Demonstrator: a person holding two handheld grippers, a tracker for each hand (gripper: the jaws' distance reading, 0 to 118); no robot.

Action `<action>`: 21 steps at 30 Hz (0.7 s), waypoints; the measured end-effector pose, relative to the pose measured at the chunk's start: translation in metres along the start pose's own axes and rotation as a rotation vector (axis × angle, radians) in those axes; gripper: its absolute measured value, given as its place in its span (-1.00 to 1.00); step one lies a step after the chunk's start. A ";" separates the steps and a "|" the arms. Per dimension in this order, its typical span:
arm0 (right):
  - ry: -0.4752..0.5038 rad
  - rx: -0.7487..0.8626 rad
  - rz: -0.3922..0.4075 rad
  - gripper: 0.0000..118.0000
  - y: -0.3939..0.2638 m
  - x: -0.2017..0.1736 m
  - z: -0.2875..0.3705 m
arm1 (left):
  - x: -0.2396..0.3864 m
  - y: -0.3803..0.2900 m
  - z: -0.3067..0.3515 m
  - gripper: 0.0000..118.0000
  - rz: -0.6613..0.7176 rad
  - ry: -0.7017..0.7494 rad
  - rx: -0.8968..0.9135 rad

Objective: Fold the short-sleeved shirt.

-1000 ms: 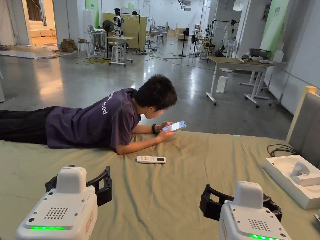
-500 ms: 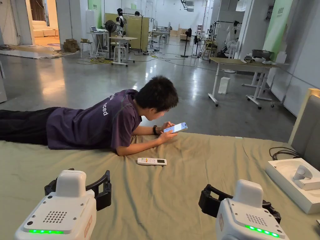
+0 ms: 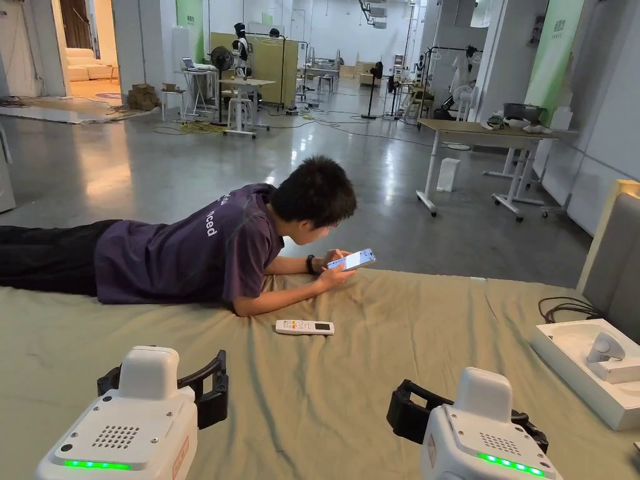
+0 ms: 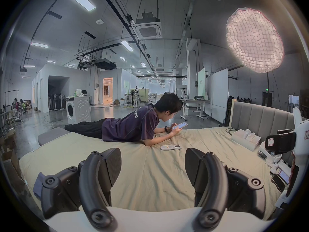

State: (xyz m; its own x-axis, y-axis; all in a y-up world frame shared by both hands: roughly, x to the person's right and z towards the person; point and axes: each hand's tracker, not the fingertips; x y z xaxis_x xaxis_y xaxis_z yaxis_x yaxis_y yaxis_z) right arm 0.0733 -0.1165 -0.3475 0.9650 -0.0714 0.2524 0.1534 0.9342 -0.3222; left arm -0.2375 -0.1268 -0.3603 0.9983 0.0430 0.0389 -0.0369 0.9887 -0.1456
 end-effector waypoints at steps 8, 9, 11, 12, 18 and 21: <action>0.002 0.037 0.006 0.99 0.002 0.003 0.004 | -0.001 0.000 0.001 0.40 -0.004 0.012 -0.003; -0.001 0.026 0.011 0.99 0.002 0.003 0.002 | -0.001 0.000 0.001 0.40 -0.002 0.019 -0.003; 0.000 0.014 -0.004 0.97 0.001 0.007 -0.001 | -0.001 -0.001 0.000 0.40 0.006 0.023 -0.004; -0.006 -0.008 -0.012 0.97 0.002 0.008 -0.002 | -0.002 -0.001 0.000 0.40 0.011 0.023 -0.006; 0.043 -0.029 -0.065 0.97 0.000 0.020 -0.004 | -0.001 -0.003 -0.001 0.40 0.021 0.029 -0.014; 0.064 -0.025 -0.059 0.97 -0.001 0.020 -0.004 | -0.001 -0.004 -0.002 0.40 0.035 0.028 -0.015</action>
State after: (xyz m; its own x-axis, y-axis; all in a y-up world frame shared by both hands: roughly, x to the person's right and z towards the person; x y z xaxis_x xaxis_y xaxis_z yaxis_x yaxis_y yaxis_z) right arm 0.0933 -0.1200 -0.3461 0.9656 -0.1491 0.2132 0.2150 0.9188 -0.3309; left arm -0.2379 -0.1310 -0.3620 0.9973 0.0729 0.0059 -0.0710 0.9844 -0.1612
